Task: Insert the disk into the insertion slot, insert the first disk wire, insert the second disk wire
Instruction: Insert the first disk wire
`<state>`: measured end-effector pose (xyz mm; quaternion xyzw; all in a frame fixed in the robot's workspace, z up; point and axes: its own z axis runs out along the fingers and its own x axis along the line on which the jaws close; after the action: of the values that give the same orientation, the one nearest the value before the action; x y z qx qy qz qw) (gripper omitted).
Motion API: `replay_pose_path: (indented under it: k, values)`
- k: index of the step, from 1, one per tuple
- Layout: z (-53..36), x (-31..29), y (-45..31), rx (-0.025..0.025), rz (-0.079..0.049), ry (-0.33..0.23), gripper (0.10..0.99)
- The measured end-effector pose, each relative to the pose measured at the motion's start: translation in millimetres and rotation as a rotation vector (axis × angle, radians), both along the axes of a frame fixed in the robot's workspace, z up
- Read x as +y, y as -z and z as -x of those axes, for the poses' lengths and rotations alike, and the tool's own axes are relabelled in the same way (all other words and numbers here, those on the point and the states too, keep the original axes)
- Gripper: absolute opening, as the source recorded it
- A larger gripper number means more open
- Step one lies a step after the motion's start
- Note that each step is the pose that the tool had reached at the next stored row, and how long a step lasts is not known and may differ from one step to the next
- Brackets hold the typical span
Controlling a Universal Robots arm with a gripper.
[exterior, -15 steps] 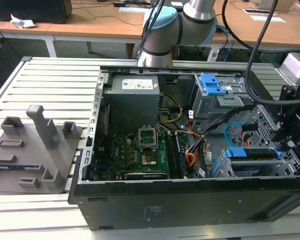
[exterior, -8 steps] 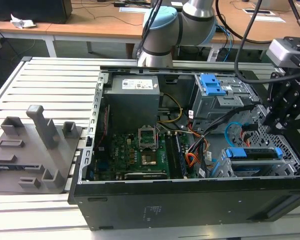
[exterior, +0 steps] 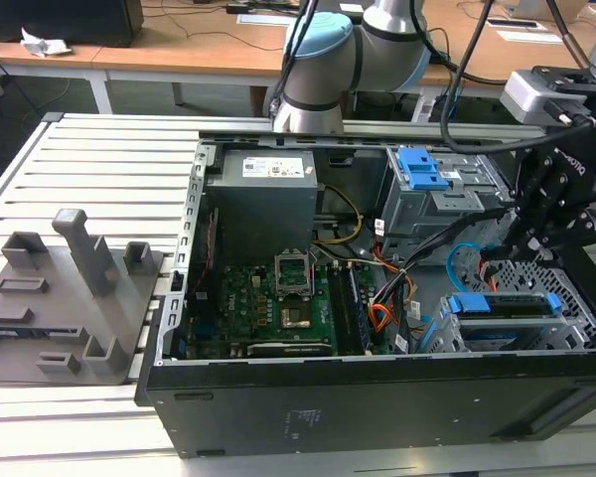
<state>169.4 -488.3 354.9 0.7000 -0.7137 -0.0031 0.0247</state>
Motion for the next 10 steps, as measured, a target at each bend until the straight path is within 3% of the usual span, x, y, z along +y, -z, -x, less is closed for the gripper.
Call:
replay_pose_path:
  k: [4, 10]
  values:
    - [11.7, 0.0, 2.3, -0.0009, 0.000, 0.000, 0.302]
    - [14.0, 0.0, 5.2, -0.0010, 0.001, 0.000, 0.302]
